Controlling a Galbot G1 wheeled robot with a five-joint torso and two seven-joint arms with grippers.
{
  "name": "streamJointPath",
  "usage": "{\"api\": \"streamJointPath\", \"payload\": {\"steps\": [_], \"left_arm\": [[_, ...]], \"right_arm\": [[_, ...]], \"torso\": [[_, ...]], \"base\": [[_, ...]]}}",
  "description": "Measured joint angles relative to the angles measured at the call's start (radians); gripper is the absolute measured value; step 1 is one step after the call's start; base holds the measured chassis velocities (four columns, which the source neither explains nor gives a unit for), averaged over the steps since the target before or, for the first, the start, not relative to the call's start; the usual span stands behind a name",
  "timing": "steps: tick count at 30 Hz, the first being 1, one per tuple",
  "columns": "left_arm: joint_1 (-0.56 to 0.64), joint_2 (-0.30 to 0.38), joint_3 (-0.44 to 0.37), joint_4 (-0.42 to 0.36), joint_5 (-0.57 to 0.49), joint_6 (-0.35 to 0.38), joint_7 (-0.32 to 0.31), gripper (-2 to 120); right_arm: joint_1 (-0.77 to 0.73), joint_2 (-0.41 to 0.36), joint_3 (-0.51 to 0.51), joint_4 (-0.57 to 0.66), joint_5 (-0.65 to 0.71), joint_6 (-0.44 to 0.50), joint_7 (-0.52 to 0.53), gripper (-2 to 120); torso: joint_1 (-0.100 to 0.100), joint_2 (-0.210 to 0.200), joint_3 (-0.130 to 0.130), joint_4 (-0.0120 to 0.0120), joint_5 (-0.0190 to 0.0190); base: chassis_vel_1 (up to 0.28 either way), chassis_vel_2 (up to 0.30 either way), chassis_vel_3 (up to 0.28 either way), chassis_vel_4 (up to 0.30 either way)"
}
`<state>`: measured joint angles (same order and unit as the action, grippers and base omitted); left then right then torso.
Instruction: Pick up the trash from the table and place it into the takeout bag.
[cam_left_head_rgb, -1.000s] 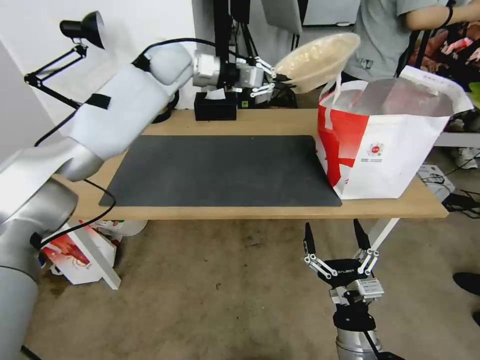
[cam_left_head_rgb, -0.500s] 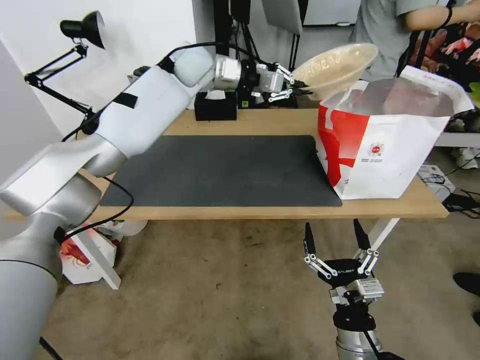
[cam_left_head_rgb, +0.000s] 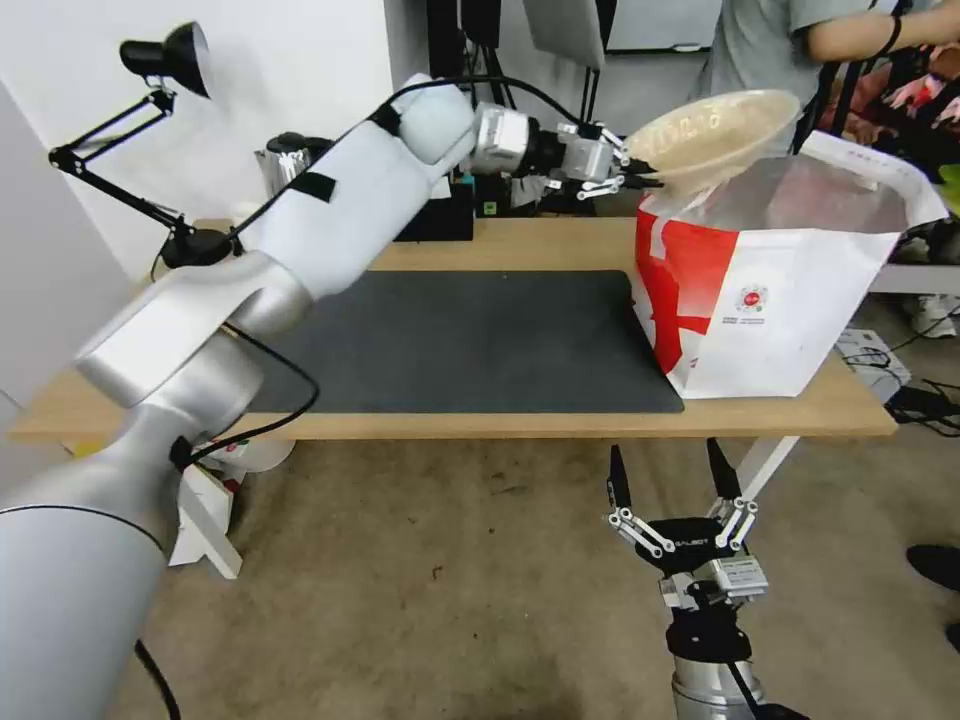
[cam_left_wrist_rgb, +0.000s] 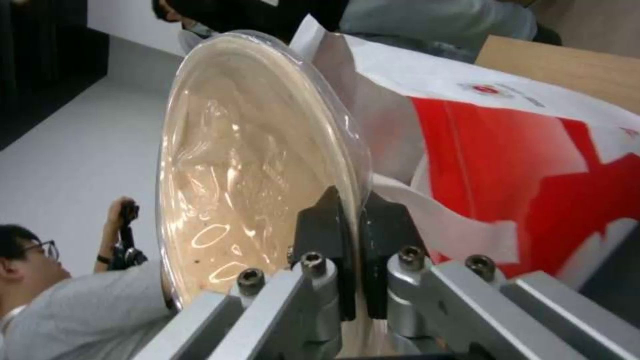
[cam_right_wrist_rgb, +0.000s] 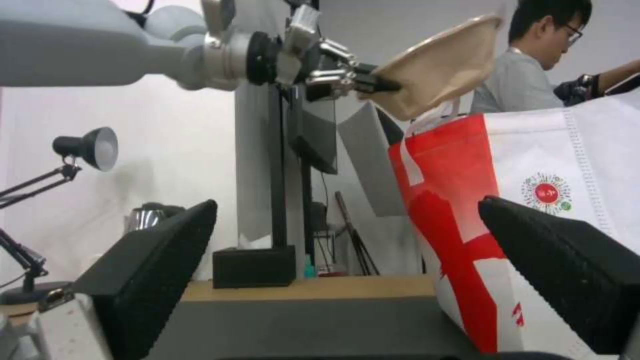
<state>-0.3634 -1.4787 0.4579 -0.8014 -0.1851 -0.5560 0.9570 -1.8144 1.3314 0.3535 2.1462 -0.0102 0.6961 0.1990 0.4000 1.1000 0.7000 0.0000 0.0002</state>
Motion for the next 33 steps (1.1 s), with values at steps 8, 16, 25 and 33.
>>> {"api": "streamJointPath", "payload": {"steps": [8, 16, 25, 33], "left_arm": [[-0.012, -0.059, -0.009, 0.053, 0.037, -0.011, 0.004, 1], [-0.008, -0.092, -0.016, 0.089, 0.075, -0.019, 0.003, 1], [0.006, -0.098, -0.019, 0.095, 0.102, -0.026, -0.002, 3], [0.001, -0.091, -0.019, 0.102, 0.111, -0.031, -0.006, 33]], "right_arm": [[0.000, 0.000, 0.000, 0.000, 0.000, 0.000, 0.000, 100], [0.000, 0.000, 0.000, 0.000, 0.000, 0.000, 0.000, 100], [0.000, 0.000, 0.000, 0.000, 0.000, 0.000, 0.000, 100], [0.000, 0.000, 0.000, 0.000, 0.000, 0.000, 0.000, 100]], "torso": [[0.000, 0.000, 0.000, 0.0001, -0.0002], [0.000, 0.000, 0.000, 0.0001, -0.0002], [0.000, 0.000, 0.000, 0.0001, -0.0003], [0.000, 0.000, 0.000, 0.0001, -0.0003]], "base": [[0.000, 0.000, 0.000, 0.000], [0.000, 0.000, 0.000, 0.000], [0.000, 0.000, 0.000, 0.000], [0.000, 0.000, 0.000, 0.000]]}}
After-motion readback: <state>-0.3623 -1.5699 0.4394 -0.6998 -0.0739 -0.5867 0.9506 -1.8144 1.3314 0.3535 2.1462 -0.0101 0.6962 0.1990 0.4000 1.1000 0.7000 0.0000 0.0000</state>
